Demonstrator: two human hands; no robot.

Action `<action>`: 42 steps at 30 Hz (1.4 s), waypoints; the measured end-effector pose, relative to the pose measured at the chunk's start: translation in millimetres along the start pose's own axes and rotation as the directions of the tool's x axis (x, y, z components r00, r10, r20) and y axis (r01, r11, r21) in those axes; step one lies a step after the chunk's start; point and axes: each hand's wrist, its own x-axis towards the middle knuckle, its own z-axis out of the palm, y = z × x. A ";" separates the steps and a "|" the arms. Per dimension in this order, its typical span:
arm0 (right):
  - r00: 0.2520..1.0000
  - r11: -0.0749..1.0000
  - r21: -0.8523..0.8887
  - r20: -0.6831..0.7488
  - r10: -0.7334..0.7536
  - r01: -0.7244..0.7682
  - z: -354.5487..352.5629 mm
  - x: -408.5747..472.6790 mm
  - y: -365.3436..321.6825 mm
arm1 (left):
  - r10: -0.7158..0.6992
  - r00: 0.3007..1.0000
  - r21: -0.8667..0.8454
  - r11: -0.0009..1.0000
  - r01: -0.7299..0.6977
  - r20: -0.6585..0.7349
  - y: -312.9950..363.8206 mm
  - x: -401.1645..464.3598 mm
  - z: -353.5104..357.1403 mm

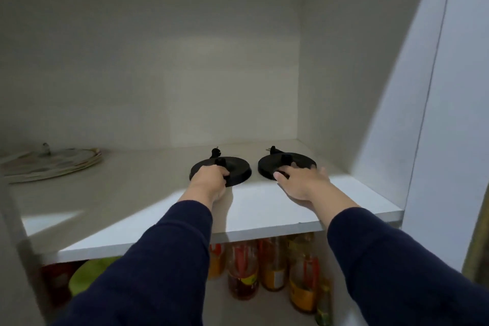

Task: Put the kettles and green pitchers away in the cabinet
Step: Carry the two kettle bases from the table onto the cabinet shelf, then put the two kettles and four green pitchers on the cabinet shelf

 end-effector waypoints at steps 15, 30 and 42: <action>0.976 0.979 0.030 0.089 0.200 -0.203 -2.0 72.9 -9.0 | 0.016 0.996 0.000 1.000 -0.016 0.083 -20.6 74.0 11.5; 0.909 0.822 0.424 -0.337 -0.247 0.380 -7.9 -60.6 -82.1 | 0.082 0.987 0.115 0.991 -0.067 -0.135 -69.8 -99.6 -60.5; 0.649 0.497 0.439 -0.331 -0.685 0.748 15.3 -257.9 -306.5 | -0.318 0.866 0.005 0.938 0.347 -0.386 -216.5 -382.3 -163.7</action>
